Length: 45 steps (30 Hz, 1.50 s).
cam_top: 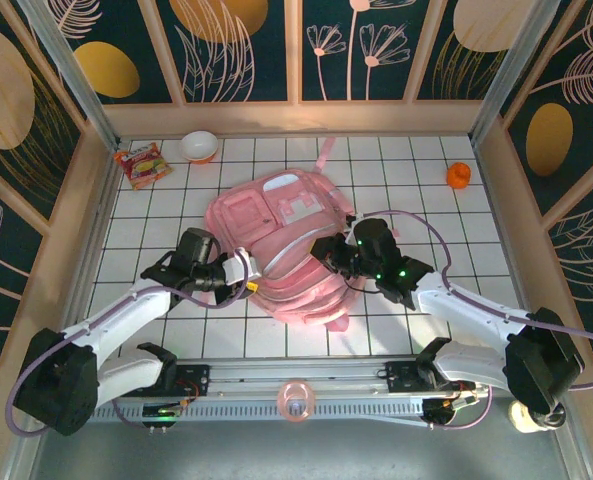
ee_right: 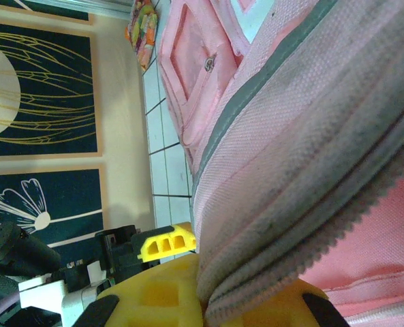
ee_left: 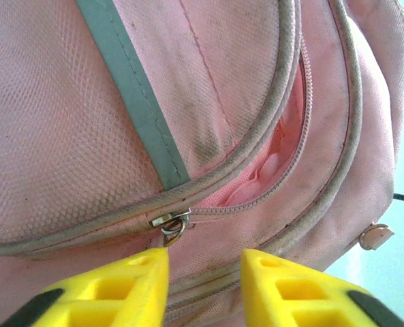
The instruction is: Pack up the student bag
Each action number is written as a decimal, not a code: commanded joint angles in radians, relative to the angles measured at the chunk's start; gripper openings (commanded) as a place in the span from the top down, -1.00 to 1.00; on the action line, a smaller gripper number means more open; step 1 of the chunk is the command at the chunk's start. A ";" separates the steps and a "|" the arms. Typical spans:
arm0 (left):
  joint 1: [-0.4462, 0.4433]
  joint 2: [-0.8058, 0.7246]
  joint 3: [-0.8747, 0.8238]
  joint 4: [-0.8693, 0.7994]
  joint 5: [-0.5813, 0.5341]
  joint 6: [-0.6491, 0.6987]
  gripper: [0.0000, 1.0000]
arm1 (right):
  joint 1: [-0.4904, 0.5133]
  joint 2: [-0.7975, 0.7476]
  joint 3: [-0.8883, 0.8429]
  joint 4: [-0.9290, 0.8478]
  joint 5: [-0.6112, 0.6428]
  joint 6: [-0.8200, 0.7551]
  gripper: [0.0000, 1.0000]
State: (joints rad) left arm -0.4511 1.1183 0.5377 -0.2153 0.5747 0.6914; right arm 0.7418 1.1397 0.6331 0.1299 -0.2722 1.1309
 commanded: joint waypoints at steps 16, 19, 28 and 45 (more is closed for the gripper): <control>-0.014 0.027 -0.018 0.122 -0.015 -0.147 0.89 | -0.004 -0.012 0.028 0.081 -0.003 -0.016 0.87; -0.038 0.002 -0.016 0.092 0.053 -0.158 1.00 | -0.004 -0.003 0.015 0.113 0.005 -0.003 0.88; -0.073 -0.061 -0.028 0.025 0.162 -0.243 1.00 | 0.008 0.041 -0.029 0.187 0.030 0.027 0.90; -0.060 -0.136 -0.029 0.097 -0.306 -0.241 -0.98 | -0.030 -0.002 0.115 0.092 -0.103 -0.064 0.93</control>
State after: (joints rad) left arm -0.5163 0.9668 0.4953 -0.1307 0.3195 0.3882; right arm 0.7193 1.1584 0.6647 0.1783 -0.3222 1.1229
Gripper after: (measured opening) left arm 0.987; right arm 0.070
